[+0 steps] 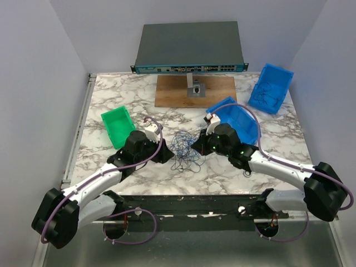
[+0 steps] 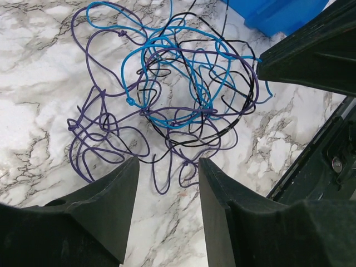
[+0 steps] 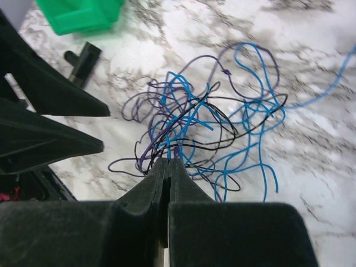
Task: Untangle the cables
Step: Untie the cable.
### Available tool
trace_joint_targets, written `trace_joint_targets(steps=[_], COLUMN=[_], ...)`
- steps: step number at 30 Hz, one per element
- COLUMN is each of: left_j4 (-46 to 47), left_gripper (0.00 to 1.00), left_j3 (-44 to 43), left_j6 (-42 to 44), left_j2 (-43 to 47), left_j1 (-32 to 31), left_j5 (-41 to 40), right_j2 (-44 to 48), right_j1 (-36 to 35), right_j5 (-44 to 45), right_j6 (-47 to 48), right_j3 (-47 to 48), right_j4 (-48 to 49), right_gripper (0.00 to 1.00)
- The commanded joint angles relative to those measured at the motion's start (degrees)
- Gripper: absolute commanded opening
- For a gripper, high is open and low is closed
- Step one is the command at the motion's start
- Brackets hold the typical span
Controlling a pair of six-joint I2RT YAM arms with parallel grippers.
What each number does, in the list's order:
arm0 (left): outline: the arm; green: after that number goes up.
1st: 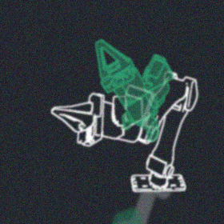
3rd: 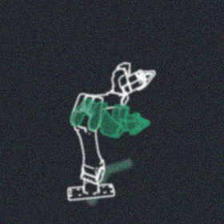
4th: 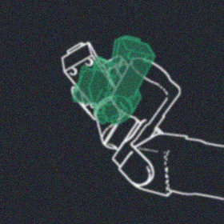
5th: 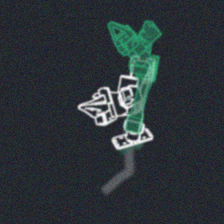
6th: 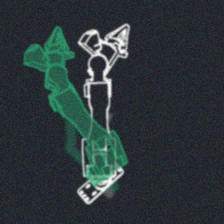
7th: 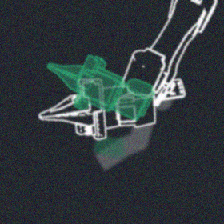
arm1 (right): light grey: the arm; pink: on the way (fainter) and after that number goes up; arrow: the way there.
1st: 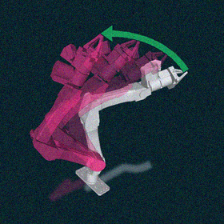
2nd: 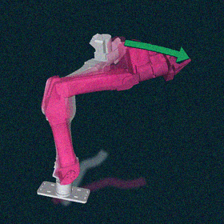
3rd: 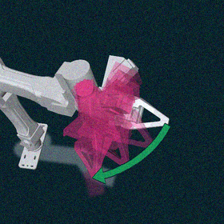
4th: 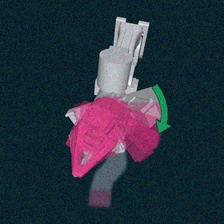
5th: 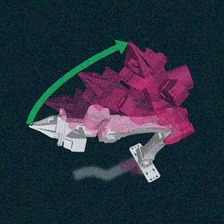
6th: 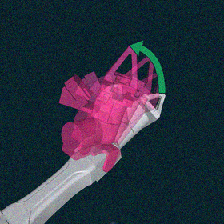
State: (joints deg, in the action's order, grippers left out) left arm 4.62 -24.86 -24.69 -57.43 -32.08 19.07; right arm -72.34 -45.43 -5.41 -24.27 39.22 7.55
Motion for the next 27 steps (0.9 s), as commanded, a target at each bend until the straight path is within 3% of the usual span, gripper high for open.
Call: trace_joint_targets(steps=[1, 5, 10, 11, 21, 27], left_j4=[2.5, 2.8, 2.3, 2.1, 1.4, 1.7], left_gripper=[0.49, 0.51, 0.51, 0.51, 0.52, 0.49], left_j3=[-2.3, -4.2, -7.4, -8.0, -13.3, -16.6], left_j6=[0.3, 0.7, 1.5, 1.6, 1.4, -1.3], left_j2=[-2.1, -4.9, -8.9, -9.6, -16.1, -19.8], left_j1=[-0.9, -1.8, -3.0, -3.2, -5.0, -5.2], left_j5=[1.5, 1.5, 1.7, 1.7, 2.4, 2.4], right_j2=[1.5, 1.1, 2.2, 2.6, 2.1, 1.0], right_j1=[-0.4, -0.3, -0.4, -0.4, -0.4, -0.4], right_j5=[9.6, 12.1, 13.1, 12.9, 10.1, 3.6], right_j6=[-3.7, -5.8, -7.3, -7.4, -5.8, -5.4], right_j3=[-2.0, -2.5, -3.5, -3.8, -4.2, -5.0], right_j4=[-6.2, -9.6, -10.4, -10.1, -8.2, 0.3], right_gripper=[0.01, 0.02, 0.48, 0.51, 0.51, 0.51])
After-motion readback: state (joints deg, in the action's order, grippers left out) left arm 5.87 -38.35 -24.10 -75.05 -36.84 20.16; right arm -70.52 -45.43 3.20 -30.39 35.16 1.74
